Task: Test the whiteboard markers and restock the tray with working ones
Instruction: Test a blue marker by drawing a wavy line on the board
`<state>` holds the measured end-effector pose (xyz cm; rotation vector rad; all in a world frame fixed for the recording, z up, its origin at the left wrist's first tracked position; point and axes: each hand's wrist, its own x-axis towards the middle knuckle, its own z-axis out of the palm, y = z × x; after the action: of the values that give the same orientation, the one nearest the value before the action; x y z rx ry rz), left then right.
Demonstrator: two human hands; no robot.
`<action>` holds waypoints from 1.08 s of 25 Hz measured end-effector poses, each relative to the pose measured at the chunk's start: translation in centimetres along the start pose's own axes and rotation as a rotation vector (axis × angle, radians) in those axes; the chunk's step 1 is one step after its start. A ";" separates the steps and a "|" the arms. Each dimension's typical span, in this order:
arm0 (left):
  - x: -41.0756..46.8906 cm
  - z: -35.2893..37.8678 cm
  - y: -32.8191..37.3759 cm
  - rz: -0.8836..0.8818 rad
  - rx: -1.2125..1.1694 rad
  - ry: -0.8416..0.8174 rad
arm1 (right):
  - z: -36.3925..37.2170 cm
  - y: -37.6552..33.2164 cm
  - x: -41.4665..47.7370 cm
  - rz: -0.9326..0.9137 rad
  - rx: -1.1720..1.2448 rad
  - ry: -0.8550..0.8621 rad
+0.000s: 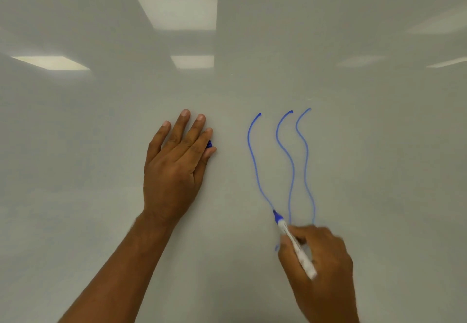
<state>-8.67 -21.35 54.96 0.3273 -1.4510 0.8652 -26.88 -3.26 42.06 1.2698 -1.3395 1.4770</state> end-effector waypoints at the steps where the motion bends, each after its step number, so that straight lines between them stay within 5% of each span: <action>1: 0.0 0.0 0.0 -0.003 0.004 0.000 | 0.2 0.3 -1.6 0.007 -0.069 0.000; 4: 0.0 0.0 0.0 -0.007 0.008 -0.005 | 0.9 -0.7 -4.2 0.032 -0.111 -0.044; 10: 0.0 -0.1 0.1 -0.011 0.016 -0.004 | -1.6 -2.4 0.2 0.347 0.215 0.050; 19: 0.0 -0.2 0.0 -0.020 0.004 -0.048 | 0.3 -6.7 14.5 0.055 0.282 0.045; 27: 0.0 -0.1 -0.1 -0.020 0.004 -0.045 | 1.8 -7.4 12.0 -0.102 -0.036 -0.073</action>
<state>-8.51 -21.37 55.01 0.3661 -1.4854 0.8497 -22.08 -4.84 55.32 1.3595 -1.3225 1.3424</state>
